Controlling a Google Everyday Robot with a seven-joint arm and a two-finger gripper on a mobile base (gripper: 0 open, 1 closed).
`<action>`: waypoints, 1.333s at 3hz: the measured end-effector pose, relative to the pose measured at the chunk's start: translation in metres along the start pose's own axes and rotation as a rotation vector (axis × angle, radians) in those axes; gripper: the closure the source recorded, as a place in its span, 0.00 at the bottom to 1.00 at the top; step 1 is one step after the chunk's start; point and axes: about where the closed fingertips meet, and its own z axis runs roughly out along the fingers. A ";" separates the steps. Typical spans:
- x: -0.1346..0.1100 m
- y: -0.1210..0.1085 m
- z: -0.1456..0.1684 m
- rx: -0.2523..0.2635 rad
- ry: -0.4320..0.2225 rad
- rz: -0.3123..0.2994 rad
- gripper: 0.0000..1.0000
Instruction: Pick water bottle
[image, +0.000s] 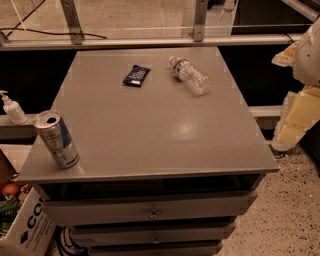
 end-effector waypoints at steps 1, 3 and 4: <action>-0.007 -0.017 0.019 0.057 -0.042 -0.001 0.00; -0.036 -0.080 0.061 0.133 -0.134 0.065 0.00; -0.048 -0.117 0.081 0.124 -0.209 0.161 0.00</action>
Offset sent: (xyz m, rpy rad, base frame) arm 0.1092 0.0238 -0.0296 0.0754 -0.2132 -0.0362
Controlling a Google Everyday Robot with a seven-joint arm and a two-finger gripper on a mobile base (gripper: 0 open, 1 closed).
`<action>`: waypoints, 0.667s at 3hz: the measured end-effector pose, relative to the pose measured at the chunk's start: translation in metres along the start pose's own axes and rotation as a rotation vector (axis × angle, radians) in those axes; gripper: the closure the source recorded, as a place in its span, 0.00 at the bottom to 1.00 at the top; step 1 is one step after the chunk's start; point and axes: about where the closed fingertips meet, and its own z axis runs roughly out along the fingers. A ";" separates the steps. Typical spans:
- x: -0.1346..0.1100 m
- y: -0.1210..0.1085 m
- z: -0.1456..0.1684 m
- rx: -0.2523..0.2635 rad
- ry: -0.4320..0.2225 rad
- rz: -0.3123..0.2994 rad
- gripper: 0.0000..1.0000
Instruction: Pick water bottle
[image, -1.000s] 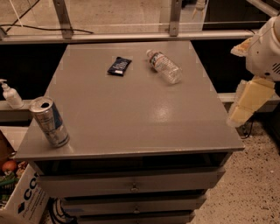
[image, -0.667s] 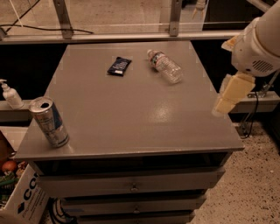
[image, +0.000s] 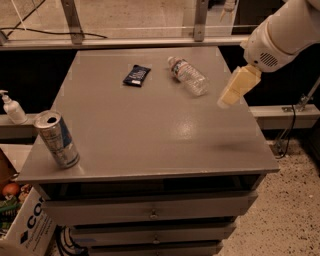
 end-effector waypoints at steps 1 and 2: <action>-0.012 -0.028 0.015 -0.007 -0.042 0.124 0.00; -0.012 -0.027 0.015 -0.007 -0.042 0.123 0.00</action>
Offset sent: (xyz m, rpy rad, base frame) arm 0.0255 0.0016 0.0006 0.0722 0.0202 -0.0608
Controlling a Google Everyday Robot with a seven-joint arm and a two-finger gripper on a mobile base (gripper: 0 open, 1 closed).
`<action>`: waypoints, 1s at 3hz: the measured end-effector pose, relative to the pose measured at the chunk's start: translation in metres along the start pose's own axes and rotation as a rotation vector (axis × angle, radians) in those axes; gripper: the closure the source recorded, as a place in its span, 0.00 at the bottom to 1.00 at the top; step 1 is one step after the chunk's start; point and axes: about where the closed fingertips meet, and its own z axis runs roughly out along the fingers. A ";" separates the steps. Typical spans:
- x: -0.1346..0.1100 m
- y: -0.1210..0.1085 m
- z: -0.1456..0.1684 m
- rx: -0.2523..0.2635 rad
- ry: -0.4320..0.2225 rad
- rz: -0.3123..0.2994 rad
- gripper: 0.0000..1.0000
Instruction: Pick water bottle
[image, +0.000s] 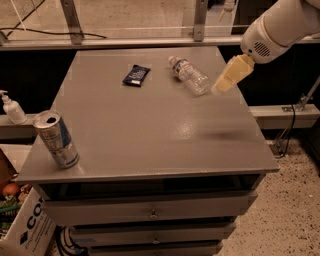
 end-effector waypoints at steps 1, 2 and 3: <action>-0.003 -0.001 0.007 -0.022 -0.019 0.007 0.00; -0.021 -0.001 0.041 -0.035 -0.035 0.027 0.00; -0.043 -0.002 0.072 -0.038 -0.035 0.054 0.00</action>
Offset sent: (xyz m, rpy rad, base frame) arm 0.0625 0.0644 -0.0387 0.0970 0.0127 -0.0242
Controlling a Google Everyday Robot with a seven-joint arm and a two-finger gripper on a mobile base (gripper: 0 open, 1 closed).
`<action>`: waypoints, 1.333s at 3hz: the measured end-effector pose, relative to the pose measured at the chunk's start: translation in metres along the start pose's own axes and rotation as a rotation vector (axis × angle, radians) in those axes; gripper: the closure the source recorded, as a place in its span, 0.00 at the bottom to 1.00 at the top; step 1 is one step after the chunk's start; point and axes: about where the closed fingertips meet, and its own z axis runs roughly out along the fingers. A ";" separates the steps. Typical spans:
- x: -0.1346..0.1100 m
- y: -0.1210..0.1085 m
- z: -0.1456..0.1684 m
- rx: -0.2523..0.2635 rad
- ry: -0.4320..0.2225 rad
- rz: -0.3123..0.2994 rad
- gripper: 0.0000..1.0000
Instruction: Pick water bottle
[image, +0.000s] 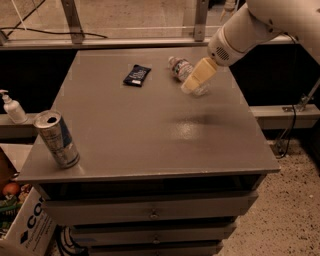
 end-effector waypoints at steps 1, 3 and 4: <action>-0.018 0.000 0.029 0.003 0.014 0.029 0.00; -0.019 -0.013 0.083 0.052 0.052 0.073 0.00; -0.009 -0.025 0.095 0.078 0.057 0.097 0.00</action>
Offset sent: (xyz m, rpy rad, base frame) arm 0.0634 0.0498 -0.0551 -0.0234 0.0254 -0.1163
